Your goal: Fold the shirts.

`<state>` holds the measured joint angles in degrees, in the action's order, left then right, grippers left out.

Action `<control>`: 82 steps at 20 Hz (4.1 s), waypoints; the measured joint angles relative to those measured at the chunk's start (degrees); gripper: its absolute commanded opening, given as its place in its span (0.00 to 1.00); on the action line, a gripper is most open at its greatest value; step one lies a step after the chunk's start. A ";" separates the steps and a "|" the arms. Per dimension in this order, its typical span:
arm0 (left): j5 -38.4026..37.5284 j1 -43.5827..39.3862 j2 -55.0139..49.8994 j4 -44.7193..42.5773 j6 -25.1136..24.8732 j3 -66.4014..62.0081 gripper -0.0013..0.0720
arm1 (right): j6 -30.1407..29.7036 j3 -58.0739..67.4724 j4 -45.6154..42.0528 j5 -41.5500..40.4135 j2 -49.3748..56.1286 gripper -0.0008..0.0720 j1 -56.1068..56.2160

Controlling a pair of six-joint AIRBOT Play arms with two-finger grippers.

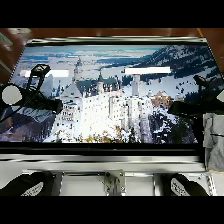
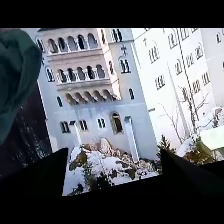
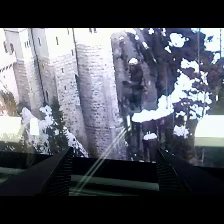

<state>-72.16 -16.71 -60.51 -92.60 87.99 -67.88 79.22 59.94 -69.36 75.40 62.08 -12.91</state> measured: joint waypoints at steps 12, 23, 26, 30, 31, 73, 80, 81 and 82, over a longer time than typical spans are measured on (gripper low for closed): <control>17.68 -0.11 -1.92 5.03 0.11 0.02 0.83 | 0.72 0.00 3.32 -1.18 0.00 0.88 0.00; 15.19 23.91 -14.03 -6.82 3.58 -7.13 1.00 | 16.02 0.00 4.48 9.77 0.00 0.88 -0.02; 15.21 32.72 -22.34 -2.58 3.89 -8.90 1.00 | 18.10 0.00 5.51 11.13 0.00 0.88 0.00; 15.23 37.48 -30.67 0.42 4.20 -9.68 1.00 | 19.21 0.00 5.51 11.28 0.00 0.88 0.00; 15.50 37.66 -32.17 1.40 4.00 -9.79 1.00 | 19.47 0.00 5.27 11.26 0.00 0.88 0.00; 28.89 -15.54 -20.48 43.08 0.42 -4.90 0.99 | 6.51 0.00 -9.73 13.20 0.00 0.88 -0.11; 2.64 7.26 -18.56 42.14 1.53 -7.39 0.86 | 5.77 -0.02 -8.68 5.07 2.80 0.88 -0.11; 0.28 8.59 -18.49 41.77 1.64 -6.25 0.90 | 5.75 0.00 -8.33 4.52 4.04 0.88 -0.11; -1.66 9.31 -18.34 41.77 1.64 -4.59 1.00 | 5.62 -0.02 -7.65 4.17 5.60 0.88 -0.11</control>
<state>-73.82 -7.40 -78.85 -50.83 89.62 -72.47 84.84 59.92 -77.01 79.57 67.68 -13.02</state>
